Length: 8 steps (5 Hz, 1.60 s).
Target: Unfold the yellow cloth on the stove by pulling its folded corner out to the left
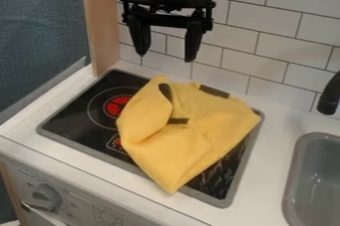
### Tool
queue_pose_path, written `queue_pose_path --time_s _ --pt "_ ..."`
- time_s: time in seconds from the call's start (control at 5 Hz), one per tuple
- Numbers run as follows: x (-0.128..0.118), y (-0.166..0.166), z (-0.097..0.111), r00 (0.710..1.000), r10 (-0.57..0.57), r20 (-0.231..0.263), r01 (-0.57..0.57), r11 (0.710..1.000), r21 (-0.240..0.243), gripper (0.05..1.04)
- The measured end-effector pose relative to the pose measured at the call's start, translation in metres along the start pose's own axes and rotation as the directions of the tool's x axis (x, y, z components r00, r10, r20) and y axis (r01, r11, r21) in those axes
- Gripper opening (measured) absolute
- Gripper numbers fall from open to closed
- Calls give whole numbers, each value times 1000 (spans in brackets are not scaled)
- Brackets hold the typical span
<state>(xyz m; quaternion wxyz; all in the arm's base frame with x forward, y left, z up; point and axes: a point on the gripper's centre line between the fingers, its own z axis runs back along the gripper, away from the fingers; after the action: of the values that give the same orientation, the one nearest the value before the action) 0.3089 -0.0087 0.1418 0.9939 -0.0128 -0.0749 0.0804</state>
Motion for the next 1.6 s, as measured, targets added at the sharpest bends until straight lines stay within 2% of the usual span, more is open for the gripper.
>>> queue_pose_path --time_s 0.2,0.4,0.6,0.8,1.0,1.2,1.4,1.6 --pt "-4 1 -8 1000 6 -29 -6 1000 10 1000" --pt "-6 8 -15 999 20 -28 -19 998 64 1000" --pt "-10 -5 -33 999 -20 -51 26 991 129 1000" --pt "-14 0 -48 997 -14 -80 28 983 180 1000" --pt "-17 2 -65 992 -11 -129 37 979 203 1000" --pt "-18 5 -75 989 2 -150 32 974 222 1000" --pt "-21 6 -90 981 -2 -192 47 972 231 1000" --pt "-20 5 -90 983 6 -185 38 972 230 935"
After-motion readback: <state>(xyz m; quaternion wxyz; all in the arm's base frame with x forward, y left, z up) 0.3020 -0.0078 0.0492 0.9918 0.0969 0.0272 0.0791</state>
